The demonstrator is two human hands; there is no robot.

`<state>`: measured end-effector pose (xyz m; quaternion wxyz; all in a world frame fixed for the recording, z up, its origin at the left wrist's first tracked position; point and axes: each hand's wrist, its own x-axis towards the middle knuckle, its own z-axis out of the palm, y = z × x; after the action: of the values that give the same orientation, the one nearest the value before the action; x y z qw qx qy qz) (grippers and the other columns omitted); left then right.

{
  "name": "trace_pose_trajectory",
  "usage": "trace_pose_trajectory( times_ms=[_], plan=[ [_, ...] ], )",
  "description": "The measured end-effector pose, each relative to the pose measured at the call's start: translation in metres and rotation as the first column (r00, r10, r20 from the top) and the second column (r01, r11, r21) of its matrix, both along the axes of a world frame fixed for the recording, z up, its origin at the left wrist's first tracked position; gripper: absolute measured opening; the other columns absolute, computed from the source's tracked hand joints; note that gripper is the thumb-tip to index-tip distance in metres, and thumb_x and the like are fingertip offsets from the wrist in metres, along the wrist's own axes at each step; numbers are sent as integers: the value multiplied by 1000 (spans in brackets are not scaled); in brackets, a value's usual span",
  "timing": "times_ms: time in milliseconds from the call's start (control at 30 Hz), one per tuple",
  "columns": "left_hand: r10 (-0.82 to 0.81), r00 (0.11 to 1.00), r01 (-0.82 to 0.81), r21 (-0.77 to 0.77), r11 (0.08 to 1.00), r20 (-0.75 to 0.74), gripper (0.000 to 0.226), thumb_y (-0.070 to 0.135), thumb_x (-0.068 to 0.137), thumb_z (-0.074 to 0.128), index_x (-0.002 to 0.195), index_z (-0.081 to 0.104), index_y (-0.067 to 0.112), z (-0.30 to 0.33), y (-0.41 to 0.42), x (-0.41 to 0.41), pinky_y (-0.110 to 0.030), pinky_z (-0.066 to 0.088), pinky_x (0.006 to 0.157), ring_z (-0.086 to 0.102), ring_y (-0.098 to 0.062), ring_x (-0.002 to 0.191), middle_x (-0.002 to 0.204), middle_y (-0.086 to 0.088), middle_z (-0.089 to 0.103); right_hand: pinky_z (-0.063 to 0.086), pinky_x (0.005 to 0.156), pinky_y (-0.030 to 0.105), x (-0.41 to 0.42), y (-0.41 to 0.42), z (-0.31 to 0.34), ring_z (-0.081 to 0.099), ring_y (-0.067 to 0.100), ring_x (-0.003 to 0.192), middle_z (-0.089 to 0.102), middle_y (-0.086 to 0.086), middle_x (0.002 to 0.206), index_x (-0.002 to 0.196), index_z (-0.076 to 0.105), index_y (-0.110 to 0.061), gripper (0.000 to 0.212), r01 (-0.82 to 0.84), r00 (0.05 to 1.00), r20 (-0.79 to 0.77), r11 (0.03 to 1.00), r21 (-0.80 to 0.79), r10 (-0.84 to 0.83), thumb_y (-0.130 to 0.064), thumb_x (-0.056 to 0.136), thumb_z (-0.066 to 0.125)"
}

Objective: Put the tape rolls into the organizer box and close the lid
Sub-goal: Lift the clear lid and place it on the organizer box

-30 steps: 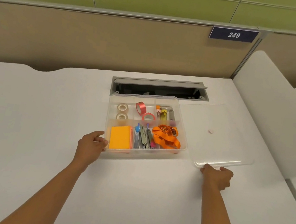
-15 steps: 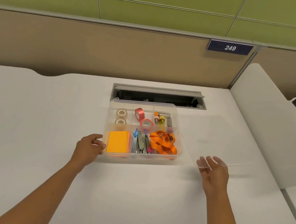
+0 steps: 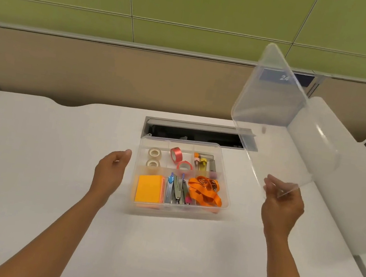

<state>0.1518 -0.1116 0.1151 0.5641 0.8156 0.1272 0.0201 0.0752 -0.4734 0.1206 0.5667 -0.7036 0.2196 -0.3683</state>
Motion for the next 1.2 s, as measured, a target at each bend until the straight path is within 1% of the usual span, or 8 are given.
trace_pose_trajectory(
  times_ms=[133, 333, 467, 600, 733, 833, 1033, 1200],
  plan=[
    [-35, 997, 11, -347, 938, -65, 66, 65, 86, 36, 121, 59, 14, 22, -1, 13, -42, 52, 92, 63, -26, 107, 117, -7, 64, 46, 85, 17, 10, 6, 7, 65, 1, 86, 71, -7, 88, 81, 66, -12, 21, -169, 984, 20, 959, -229, 178, 8, 80, 63],
    [-179, 976, 24, -759, 650, -123, 86, 76, 74, 45, 115, 65, 3, 23, 35, 18, -40, 51, 86, 69, -29, 101, 108, -14, 72, 32, 111, 40, 21, 22, 3, 68, 17, 98, 73, 8, 93, 75, 66, -18, 32, -450, 873, -10, 795, -407, 488, 13, 82, 63],
    [-217, 966, 78, -648, 757, -138, 49, 33, 75, 71, 117, 66, 8, 12, 54, 6, -27, 51, 82, 71, -13, 86, 97, -4, 72, 35, 109, 38, 22, 21, -5, 60, 23, 115, 70, 9, 107, 79, 69, -21, 31, -492, 853, -32, 782, -382, 521, 10, 81, 66],
    [-172, 977, 50, -658, 752, -123, 27, 7, 84, 65, 110, 68, 7, -1, 55, -5, -21, 57, 72, 71, -14, 78, 88, -5, 74, 44, 100, 26, 25, 22, -11, 51, 13, 124, 57, 4, 130, 112, 67, -18, 35, -460, 888, -50, 875, -153, 458, 4, 85, 64],
    [-89, 988, -18, -660, 751, -128, 23, 1, 83, 63, 106, 68, 6, -16, 47, -9, -21, 58, 69, 72, -14, 74, 82, -4, 76, 56, 74, 24, 27, 23, -19, 68, 21, 93, 59, 12, 113, 126, 52, -15, 40, -358, 917, -39, 863, 357, 397, 5, 91, 53],
    [-42, 990, -61, -667, 743, -138, 23, -2, 83, 63, 105, 68, 4, -29, 39, -12, -22, 58, 67, 73, -16, 74, 82, -7, 76, 56, 59, 29, 24, 23, -30, 65, 27, 70, 60, 21, 94, 120, 54, -1, 26, -292, 902, -114, 782, 551, 417, 2, 96, 44],
    [41, 992, -105, -621, 776, -116, 22, 0, 82, 67, 103, 69, 5, -46, 18, -18, -24, 58, 69, 73, -19, 76, 82, -8, 76, 40, 44, 25, 31, 22, -43, 48, 12, 49, 55, 5, 74, 112, 64, -17, 21, -294, 851, -296, 860, 416, 434, -19, 91, 62],
    [64, 996, -81, -321, 943, -65, 18, 14, 85, 68, 101, 71, 22, -53, 6, -19, -25, 51, 75, 68, -13, 76, 86, 0, 73, 42, 66, 21, 48, 25, -52, 52, 11, 68, 58, 0, 81, 126, 57, -19, 35, -333, 836, -414, 933, 136, 359, -19, 92, 60]
  ],
)
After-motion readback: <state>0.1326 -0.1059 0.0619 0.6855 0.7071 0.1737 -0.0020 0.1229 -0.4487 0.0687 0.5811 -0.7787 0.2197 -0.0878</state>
